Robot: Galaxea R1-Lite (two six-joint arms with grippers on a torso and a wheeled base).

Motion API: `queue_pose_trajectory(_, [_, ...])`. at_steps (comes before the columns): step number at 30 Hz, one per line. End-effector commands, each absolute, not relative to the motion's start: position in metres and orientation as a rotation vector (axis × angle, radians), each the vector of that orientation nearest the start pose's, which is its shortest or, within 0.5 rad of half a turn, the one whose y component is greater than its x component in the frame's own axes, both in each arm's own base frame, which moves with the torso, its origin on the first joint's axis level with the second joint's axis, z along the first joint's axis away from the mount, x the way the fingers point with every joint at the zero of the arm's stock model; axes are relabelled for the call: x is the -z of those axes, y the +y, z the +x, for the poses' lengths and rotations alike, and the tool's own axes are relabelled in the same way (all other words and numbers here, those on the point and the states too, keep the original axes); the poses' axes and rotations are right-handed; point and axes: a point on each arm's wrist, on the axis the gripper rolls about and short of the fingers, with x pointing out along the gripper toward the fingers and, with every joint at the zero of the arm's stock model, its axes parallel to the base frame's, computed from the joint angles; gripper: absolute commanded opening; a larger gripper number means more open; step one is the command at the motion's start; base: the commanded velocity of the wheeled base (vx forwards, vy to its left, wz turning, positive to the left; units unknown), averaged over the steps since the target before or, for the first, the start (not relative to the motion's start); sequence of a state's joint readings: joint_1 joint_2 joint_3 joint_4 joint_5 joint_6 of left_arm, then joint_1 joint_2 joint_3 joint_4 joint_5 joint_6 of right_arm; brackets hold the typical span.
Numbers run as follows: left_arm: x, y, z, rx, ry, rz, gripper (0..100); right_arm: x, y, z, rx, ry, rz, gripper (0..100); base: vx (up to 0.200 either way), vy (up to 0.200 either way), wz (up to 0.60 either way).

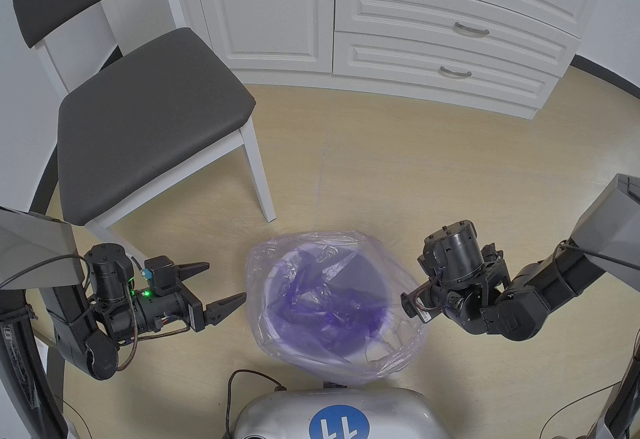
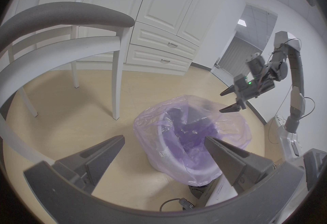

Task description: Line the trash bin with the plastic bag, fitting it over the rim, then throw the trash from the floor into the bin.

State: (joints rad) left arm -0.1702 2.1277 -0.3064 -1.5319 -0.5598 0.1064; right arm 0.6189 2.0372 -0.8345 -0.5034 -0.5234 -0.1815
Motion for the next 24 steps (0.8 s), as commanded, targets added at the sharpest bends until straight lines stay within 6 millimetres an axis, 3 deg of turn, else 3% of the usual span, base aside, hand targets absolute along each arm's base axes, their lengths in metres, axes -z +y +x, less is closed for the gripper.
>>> queue_pose_trajectory(1, [-0.031,-0.071,0.283,0.712,0.273,0.035,100,-0.094,0.204,0.277,-0.175,0.497,-0.454,100,0.0,0.0,0.0])
queue_pose_trajectory(6, [-0.031,-0.092,0.293,0.564,0.282,-0.03,100,-0.08,0.202,0.274,-0.15,0.51,-0.362,100,0.0,0.0,0.0])
queue_pose_trajectory(10, [-0.036,-0.096,0.299,0.549,0.272,-0.03,100,-0.075,0.197,0.277,-0.141,0.48,-0.31,100,0.0,0.0,0.0])
queue_pose_trajectory(13, [-0.061,-0.102,0.318,0.536,0.294,-0.03,100,-0.079,0.189,0.283,-0.145,0.418,-0.254,100,0.0,0.0,0.0])
queue_pose_trajectory(17, [-0.094,-0.103,0.321,0.473,0.426,-0.051,100,-0.069,0.185,0.279,-0.145,0.434,-0.236,100,0.0,0.0,0.0])
queue_pose_trajectory(19, [-0.094,-0.103,0.321,0.473,0.426,-0.051,100,-0.069,0.185,0.279,-0.145,0.434,-0.236,100,0.0,0.0,0.0])
queue_pose_trajectory(21, [-0.103,-0.107,0.327,0.442,0.494,-0.162,100,-0.057,0.182,0.28,-0.149,0.455,-0.192,100,0.0,0.0,0.0])
queue_pose_trajectory(24, [-0.095,-0.108,0.337,0.39,0.5,-0.159,100,-0.051,0.175,0.291,-0.128,0.462,-0.21,100,0.0,0.0,0.0])
